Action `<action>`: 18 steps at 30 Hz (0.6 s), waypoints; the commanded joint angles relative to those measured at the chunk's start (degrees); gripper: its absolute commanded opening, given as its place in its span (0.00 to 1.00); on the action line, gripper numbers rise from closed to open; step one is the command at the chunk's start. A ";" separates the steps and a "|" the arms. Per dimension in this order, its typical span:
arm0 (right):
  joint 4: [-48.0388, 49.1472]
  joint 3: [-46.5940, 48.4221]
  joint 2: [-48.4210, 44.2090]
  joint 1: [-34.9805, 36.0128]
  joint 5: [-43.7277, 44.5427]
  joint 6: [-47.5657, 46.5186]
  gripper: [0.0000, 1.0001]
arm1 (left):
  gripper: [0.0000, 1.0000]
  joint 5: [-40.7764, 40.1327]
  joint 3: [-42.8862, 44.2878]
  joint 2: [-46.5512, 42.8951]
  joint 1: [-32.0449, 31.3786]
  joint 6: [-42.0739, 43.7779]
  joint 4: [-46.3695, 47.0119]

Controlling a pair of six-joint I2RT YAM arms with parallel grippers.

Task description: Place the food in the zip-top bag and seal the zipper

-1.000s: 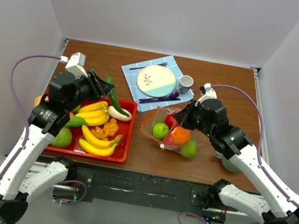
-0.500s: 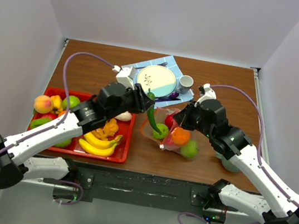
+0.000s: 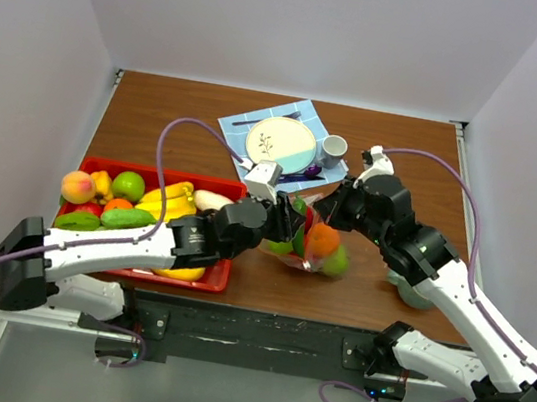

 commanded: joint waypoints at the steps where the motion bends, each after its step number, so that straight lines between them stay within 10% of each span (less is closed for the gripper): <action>1: 1.62 3.61 -0.48 0.27 1.69 0.13 0.00 | 0.05 -4.57 0.66 3.96 -2.22 -1.01 1.61; 18: 0.66 5.80 0.22 0.36 2.05 -0.22 0.00 | 0.08 -16.34 0.32 6.25 -8.90 3.54 3.95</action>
